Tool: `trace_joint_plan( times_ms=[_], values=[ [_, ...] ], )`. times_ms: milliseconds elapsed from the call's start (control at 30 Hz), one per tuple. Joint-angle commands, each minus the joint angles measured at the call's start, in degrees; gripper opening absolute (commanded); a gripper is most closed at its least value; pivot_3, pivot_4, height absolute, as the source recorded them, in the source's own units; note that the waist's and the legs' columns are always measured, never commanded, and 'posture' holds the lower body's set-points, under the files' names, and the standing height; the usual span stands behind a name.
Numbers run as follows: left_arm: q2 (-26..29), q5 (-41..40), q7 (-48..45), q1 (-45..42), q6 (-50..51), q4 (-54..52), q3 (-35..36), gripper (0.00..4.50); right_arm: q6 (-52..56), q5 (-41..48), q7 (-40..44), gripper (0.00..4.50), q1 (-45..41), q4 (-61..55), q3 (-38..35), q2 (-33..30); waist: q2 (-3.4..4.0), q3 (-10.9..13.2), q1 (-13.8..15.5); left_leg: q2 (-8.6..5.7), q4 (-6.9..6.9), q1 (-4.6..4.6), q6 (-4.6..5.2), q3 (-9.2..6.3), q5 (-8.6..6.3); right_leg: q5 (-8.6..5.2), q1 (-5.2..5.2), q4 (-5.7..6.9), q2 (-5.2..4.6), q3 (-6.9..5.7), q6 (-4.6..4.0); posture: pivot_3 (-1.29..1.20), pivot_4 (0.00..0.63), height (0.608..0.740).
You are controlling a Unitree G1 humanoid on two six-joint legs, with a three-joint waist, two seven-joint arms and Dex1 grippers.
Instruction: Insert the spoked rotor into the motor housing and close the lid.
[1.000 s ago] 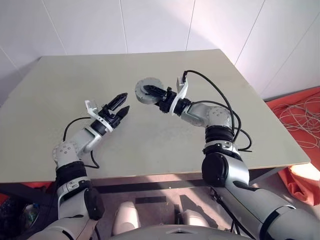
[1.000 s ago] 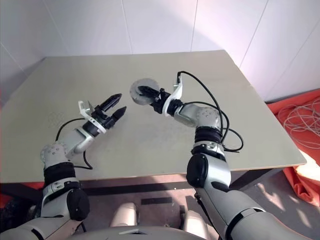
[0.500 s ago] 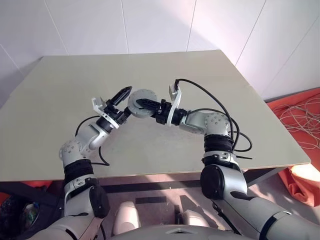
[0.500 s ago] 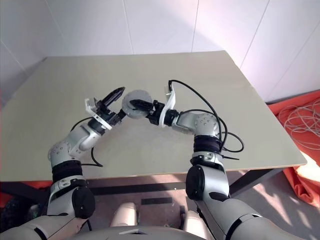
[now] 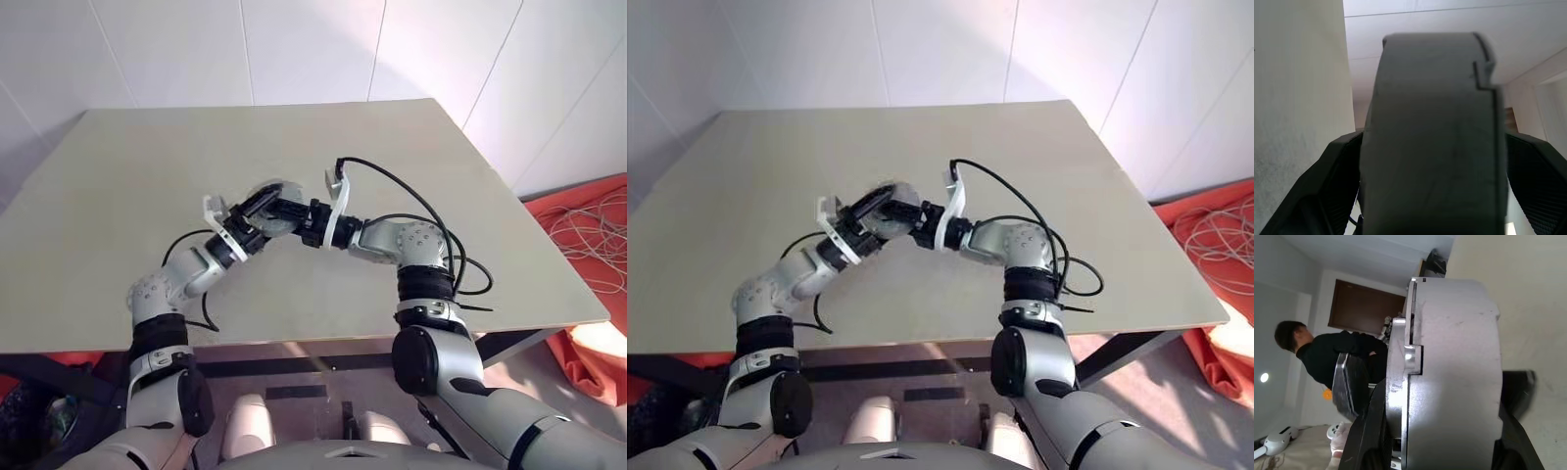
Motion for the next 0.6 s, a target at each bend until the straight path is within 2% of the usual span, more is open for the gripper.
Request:
trace_joint_plan(
  times_ms=[33,367,600],
  values=[
    [0.9,-0.3,-1.0,-0.2,-0.1,-0.3,-1.1,4.45,-1.1,2.1,1.7,2.03,-1.6,-3.1,0.0,0.0,0.0,0.0,0.2,0.0,0.0,0.01,0.0,0.0,0.0,0.0,0.01,0.01,0.0,0.0,0.0,0.0,0.0,0.74],
    [1.7,-2.6,-2.4,-0.5,-5.2,2.1,2.6,4.45,-2.0,1.9,2.3,2.03,-1.7,-2.7,0.7,-0.7,0.0,0.0,0.3,-0.01,0.05,0.01,0.0,0.0,0.0,0.02,0.04,0.01,0.0,0.01,0.02,0.0,0.0,0.74],
    [1.8,-1.2,-2.7,-0.3,-4.9,2.1,0.7,4.45,-2.3,2.0,2.6,2.03,-1.9,-2.6,1.1,-0.8,0.0,0.0,0.5,-0.01,0.07,0.01,-0.01,-0.01,0.0,0.03,0.06,0.02,-0.01,0.01,0.04,0.0,0.0,0.74]
  ],
)
